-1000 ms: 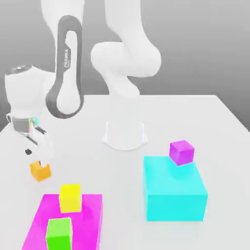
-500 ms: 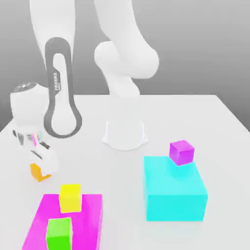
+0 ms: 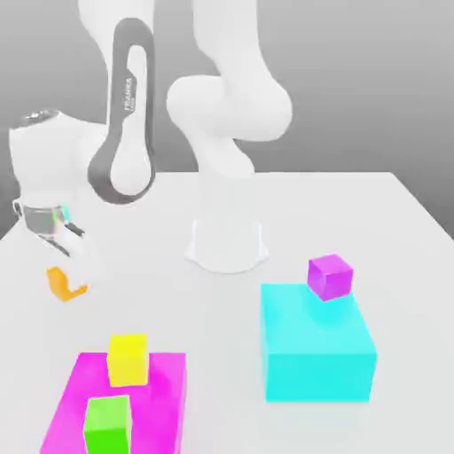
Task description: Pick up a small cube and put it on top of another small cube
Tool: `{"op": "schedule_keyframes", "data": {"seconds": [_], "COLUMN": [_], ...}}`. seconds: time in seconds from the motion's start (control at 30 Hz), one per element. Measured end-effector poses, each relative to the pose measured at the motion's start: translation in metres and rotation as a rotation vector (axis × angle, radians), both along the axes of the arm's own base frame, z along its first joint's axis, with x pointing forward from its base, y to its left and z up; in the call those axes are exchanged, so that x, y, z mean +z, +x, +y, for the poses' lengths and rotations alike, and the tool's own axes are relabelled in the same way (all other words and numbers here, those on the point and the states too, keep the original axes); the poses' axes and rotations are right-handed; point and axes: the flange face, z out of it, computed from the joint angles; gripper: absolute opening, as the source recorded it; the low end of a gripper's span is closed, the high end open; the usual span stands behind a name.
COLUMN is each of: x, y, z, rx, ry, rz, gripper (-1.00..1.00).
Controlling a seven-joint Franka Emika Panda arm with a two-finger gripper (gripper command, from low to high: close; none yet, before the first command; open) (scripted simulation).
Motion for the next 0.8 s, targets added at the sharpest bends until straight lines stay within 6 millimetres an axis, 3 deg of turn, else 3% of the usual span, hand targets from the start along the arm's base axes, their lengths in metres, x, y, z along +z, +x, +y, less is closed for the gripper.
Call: {"op": "schedule_keyframes", "data": {"seconds": [0.2,0.47,0.53,0.67,0.7,0.8], "x": [0.037,0.095,0.087,0.045,0.039,0.039], "y": [0.082,0.159,0.166,0.169,0.168,0.168], "z": [0.048,0.125,0.135,0.139,0.138,0.137], "rx": [0.494,1.104,1.163,1.184,1.183,1.181], "ry": [0.007,-0.002,-0.001,-0.003,-0.004,-0.004], "rz": [-0.008,-0.002,-0.003,-0.001,0.000,0.000], "gripper": [-1.00,-1.00,-1.00,-1.00,1.00,1.00]}}
